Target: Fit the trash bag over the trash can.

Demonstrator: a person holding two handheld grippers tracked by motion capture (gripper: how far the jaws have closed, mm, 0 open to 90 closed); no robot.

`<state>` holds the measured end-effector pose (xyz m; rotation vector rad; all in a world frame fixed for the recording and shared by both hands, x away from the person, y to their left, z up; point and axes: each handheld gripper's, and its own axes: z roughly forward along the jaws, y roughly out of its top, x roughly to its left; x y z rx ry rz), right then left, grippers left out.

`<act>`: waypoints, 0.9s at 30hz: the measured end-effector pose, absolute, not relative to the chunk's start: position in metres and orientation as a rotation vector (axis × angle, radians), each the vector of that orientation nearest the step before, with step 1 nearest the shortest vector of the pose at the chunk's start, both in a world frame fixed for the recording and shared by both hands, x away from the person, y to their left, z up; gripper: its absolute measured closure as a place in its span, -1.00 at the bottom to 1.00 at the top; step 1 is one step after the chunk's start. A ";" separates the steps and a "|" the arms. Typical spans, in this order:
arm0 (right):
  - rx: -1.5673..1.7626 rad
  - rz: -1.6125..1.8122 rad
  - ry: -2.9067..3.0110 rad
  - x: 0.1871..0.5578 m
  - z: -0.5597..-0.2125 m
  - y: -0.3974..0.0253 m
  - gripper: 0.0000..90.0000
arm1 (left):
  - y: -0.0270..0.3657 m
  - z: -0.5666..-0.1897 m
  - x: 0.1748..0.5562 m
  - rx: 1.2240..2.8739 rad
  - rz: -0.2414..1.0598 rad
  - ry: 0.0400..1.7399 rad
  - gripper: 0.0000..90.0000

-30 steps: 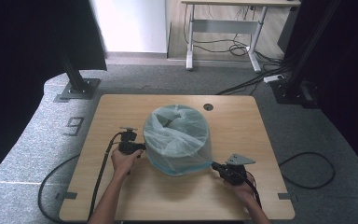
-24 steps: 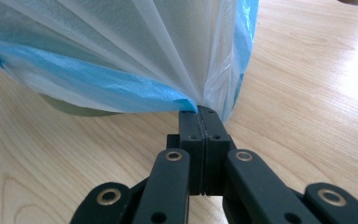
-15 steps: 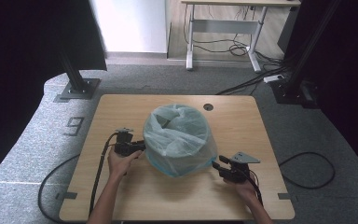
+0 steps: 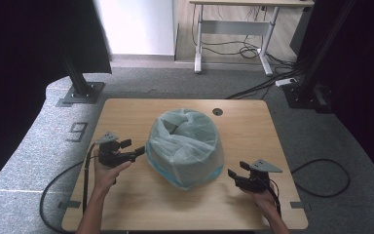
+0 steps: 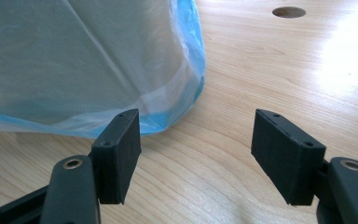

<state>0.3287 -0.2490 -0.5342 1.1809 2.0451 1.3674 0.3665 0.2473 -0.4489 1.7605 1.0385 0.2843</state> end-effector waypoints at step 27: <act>1.230 1.345 2.046 0.329 -0.537 -0.268 -0.31 | 0.198 -0.365 0.384 1.893 0.225 0.784 -0.52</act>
